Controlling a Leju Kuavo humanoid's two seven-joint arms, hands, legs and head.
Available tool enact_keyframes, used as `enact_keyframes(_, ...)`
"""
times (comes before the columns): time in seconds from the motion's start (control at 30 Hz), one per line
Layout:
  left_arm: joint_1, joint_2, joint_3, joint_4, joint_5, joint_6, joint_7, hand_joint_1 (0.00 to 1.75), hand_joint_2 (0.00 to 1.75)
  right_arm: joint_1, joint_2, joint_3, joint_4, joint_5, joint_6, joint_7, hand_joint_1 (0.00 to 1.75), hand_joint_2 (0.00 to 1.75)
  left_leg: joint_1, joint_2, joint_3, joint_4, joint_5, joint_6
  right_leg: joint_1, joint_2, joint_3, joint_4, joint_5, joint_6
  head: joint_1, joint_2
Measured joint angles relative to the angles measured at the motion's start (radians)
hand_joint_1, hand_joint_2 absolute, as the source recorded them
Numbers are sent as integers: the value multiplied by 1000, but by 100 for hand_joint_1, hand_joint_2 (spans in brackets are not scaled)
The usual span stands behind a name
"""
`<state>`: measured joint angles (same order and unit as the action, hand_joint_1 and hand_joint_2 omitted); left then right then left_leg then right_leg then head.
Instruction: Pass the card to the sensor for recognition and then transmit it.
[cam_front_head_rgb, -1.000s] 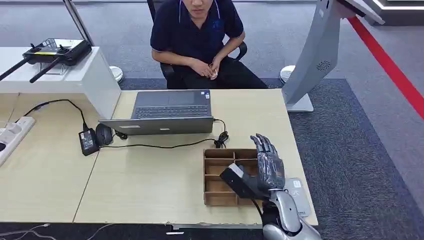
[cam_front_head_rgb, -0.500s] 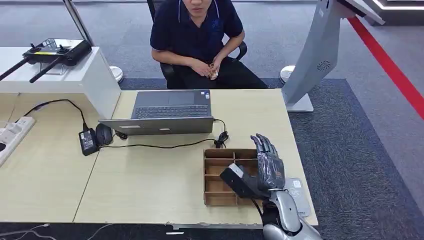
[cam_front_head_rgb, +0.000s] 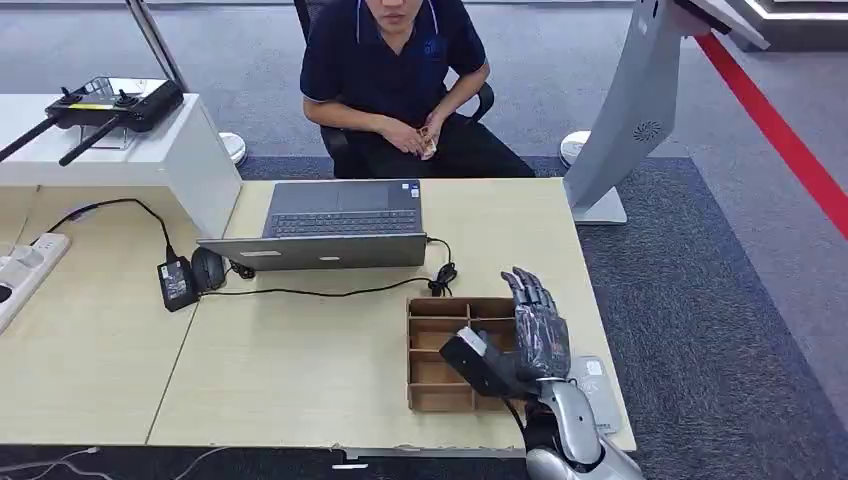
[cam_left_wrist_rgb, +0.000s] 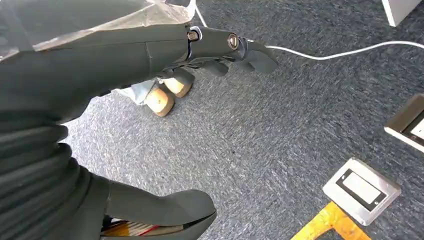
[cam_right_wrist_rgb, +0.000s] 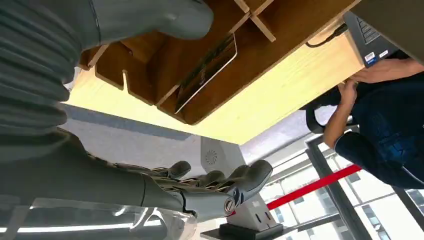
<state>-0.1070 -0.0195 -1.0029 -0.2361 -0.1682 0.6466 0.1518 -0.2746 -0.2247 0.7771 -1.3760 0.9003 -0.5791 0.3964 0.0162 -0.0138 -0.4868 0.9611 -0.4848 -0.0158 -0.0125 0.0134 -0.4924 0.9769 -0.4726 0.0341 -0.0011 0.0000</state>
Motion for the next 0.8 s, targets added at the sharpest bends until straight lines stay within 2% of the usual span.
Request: enact_keyframes(0.8, 0, 0, 0, 0, 0, 0, 0, 0, 175, 0, -14, -1, -1, 16, 10, 15, 33, 175, 0, 0, 0, 0, 0, 0, 0, 0, 0, 0, 0, 0, 0, 0)
